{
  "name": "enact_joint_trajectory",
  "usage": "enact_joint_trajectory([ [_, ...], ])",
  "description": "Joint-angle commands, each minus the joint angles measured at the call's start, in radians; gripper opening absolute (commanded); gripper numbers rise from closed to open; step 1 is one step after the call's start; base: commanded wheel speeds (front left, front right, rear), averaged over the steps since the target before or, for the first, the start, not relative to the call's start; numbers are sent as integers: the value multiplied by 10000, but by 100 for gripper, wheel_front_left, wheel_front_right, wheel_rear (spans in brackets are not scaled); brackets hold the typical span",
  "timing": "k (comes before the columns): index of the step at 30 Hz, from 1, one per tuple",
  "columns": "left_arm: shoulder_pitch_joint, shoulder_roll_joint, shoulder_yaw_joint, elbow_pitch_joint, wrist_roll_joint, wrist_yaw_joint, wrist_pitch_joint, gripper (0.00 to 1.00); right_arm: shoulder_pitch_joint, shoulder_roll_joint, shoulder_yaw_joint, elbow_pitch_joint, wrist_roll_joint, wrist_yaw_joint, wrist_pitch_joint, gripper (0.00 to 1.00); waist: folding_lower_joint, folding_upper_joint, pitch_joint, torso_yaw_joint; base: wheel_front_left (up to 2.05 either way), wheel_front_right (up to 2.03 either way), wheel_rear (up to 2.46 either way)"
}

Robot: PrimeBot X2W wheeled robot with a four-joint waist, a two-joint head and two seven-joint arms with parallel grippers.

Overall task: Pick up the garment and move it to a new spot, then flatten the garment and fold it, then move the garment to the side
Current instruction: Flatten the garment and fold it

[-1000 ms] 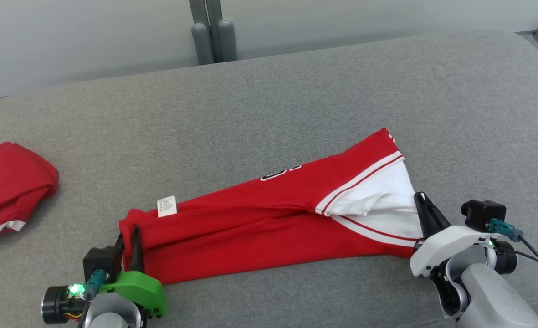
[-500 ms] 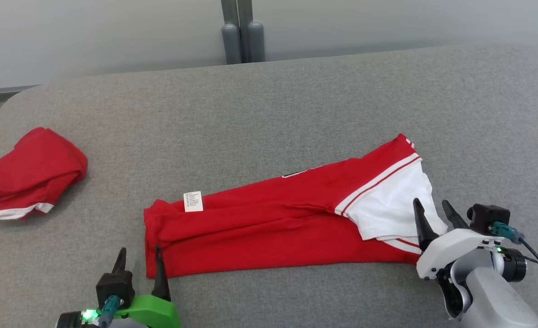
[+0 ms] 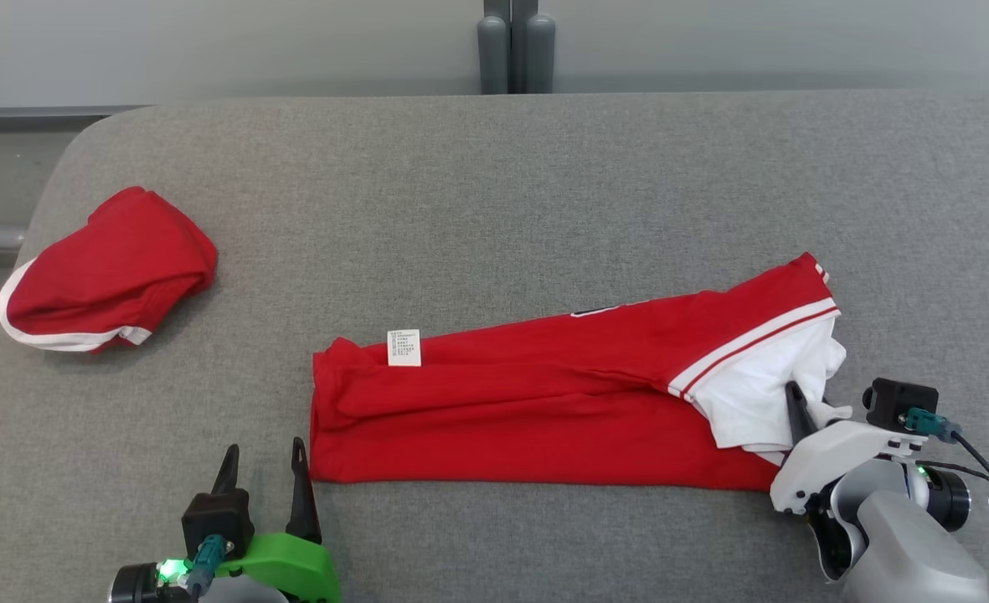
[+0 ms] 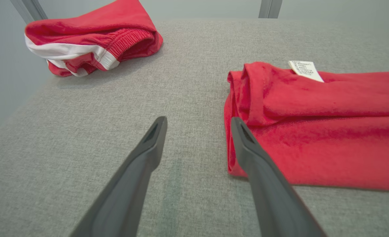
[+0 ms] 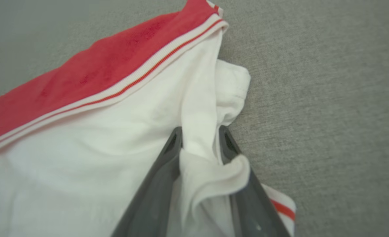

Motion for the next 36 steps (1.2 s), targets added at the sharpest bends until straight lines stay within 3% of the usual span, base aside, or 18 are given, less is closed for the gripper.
enact_joint_trajectory([
  [1, -140, 30, -10, -4, -12, 33, -1, 100, 150, 174, 188, 334, 191, 6, 128, 0, 1, 0, 60, 42, 0, 0, 0],
  [6, -212, 30, -95, 54, -55, 47, -1, 100, -83, -247, 140, 459, 512, -17, 108, 0, 1, 0, 91, -51, 0, 0, 0],
  [10, -280, 27, -131, 132, -174, -15, -1, 100, -195, -682, -516, -202, 463, -34, 44, 0, 1, 0, 98, -223, 0, 0, 0],
  [17, -341, 31, -309, 244, -235, -4, -1, 100, 48, -541, -826, -1893, -56, -4, 23, 0, 1, 0, 32, -436, 0, 0, 0],
  [21, -277, 31, -407, 279, -237, 11, -1, 100, 363, -261, -6, -3146, -36, -1, 23, 0, 1, 0, -64, -469, 0, 0, 0],
  [26, -228, 31, -527, 353, -281, -20, -1, 100, 651, -63, 1815, -4363, 418, 3, 23, 0, 1, 0, -231, -315, 0, 0, 0],
  [36, -363, 29, -1287, 436, -300, -177, -1, 100, 243, 211, 4565, -4909, 1692, 3, 358, 0, 1, 0, -411, 801, 0, 0, 0],
])
